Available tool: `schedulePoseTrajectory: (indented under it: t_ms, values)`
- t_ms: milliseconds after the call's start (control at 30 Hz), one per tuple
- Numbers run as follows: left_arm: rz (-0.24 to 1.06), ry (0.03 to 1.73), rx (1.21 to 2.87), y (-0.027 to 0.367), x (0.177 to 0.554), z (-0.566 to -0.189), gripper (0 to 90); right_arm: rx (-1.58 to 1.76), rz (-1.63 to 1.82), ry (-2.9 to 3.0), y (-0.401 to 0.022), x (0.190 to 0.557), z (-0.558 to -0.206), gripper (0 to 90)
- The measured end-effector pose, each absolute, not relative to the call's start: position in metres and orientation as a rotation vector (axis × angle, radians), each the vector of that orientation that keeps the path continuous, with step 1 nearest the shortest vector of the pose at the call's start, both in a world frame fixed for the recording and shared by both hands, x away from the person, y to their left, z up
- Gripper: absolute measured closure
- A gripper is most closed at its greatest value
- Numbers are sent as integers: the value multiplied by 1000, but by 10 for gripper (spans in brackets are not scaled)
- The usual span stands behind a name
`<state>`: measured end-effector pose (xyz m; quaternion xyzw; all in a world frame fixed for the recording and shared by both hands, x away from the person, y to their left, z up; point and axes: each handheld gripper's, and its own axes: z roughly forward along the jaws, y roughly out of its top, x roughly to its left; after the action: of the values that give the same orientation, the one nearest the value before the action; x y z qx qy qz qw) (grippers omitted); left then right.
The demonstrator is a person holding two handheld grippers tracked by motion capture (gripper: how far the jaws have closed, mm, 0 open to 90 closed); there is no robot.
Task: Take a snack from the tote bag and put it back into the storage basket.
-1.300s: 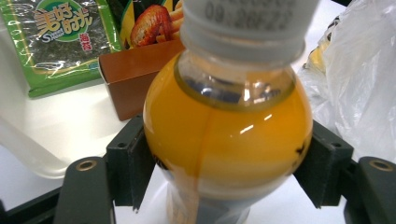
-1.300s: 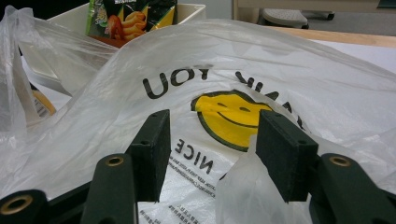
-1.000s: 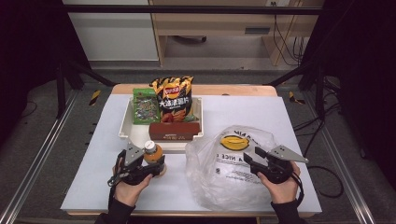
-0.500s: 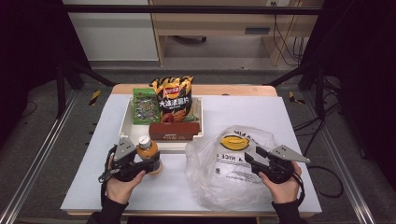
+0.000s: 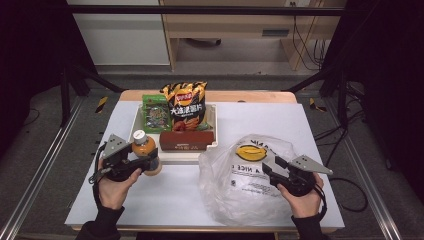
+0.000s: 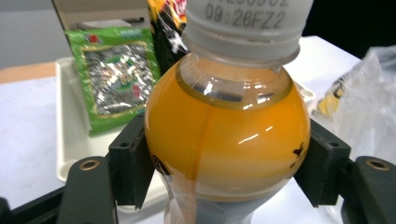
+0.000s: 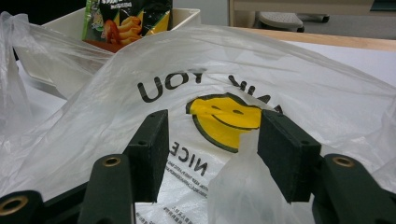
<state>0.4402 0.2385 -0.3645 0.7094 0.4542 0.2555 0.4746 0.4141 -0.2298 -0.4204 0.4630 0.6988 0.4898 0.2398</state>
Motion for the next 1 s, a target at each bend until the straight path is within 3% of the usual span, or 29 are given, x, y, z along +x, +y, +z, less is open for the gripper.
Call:
schedulePoseTrajectory:
  t_ms: [1000]
  values:
    - [710, 1156, 1714, 255, 522, -356, 302, 1270, 1330, 1918, -232, 416, -423, 439]
